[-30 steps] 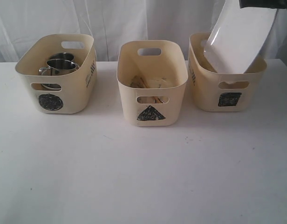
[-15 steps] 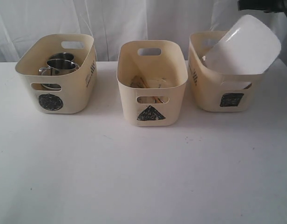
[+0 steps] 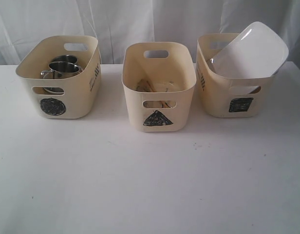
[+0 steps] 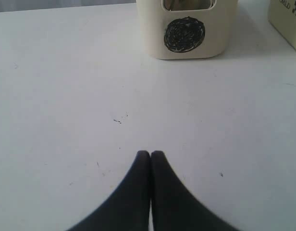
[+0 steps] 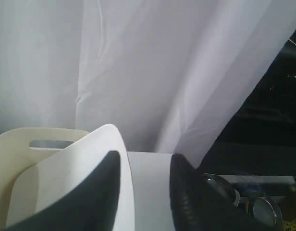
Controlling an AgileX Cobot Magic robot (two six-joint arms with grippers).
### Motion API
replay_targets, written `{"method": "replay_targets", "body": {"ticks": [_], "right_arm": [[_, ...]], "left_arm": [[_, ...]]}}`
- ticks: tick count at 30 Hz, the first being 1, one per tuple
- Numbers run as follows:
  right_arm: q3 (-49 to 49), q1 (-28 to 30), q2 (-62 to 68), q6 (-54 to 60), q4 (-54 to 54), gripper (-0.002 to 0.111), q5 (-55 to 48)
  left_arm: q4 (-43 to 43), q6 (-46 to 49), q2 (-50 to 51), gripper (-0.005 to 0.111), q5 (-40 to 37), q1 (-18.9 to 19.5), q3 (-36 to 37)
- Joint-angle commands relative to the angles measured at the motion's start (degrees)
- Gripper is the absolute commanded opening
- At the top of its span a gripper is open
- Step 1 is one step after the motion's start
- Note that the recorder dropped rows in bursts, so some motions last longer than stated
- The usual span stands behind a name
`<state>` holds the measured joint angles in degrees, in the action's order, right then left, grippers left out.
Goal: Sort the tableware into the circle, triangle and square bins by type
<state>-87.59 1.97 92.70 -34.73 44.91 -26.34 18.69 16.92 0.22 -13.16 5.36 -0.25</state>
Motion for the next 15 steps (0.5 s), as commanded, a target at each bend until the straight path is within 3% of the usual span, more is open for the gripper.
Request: {"method": "replay_targets", "body": {"ticks": [1, 5, 12, 15], "right_arm": [[6.79, -0.24, -7.48, -0.16, -1.19, 0.034, -0.08], [15.79, -0.24, -15.54, -0.16, -2.64, 0.029, 3.66], [30.62, -0.24, -30.34, -0.16, -6.87, 0.002, 9.8], [37.16, -0.24, -36.61, -0.16, -7.22, 0.0, 11.29]], "left_arm": [[0.63, -0.01, -0.22, 0.0, -0.15, 0.23, 0.25], [0.63, -0.01, -0.22, 0.0, -0.15, 0.23, 0.25], [0.63, -0.01, -0.22, 0.0, -0.15, 0.23, 0.25], [0.63, -0.01, -0.22, 0.0, -0.15, 0.23, 0.25]]}}
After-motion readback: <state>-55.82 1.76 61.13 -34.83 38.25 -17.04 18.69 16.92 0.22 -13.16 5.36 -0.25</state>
